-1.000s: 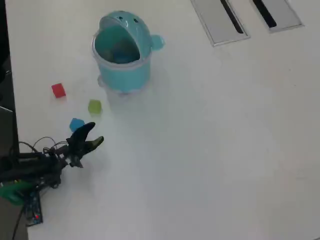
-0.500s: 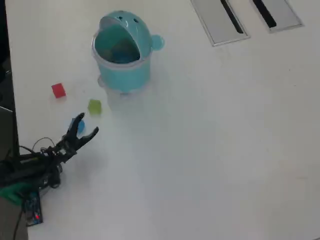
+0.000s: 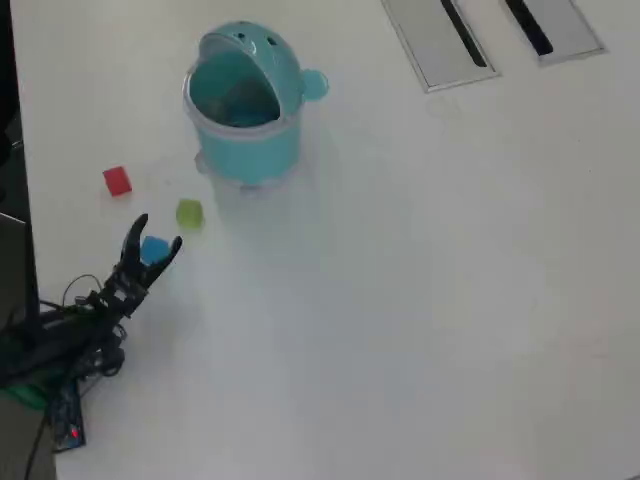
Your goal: Grasp RGB lego blocks and put them in the bin one by one.
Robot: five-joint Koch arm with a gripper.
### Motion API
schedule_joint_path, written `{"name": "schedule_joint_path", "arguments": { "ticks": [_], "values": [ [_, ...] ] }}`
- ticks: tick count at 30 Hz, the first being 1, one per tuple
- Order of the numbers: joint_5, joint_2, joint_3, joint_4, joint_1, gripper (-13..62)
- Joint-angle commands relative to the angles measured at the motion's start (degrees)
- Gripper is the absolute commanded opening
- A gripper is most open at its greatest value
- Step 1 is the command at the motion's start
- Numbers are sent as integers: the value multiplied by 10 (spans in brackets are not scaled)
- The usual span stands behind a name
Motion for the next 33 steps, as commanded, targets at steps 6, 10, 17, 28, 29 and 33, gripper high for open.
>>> {"name": "schedule_joint_path", "arguments": {
  "ticks": [6,10,17,28,29,33],
  "values": [
    [-100,42,-104,23,-64,312],
    [-155,42,-101,51,-90,312],
    [-287,40,-112,121,-138,312],
    [-399,35,-246,419,-260,310],
    [-400,35,-260,450,-265,307],
    [-401,25,-270,458,-270,288]
  ]
}}
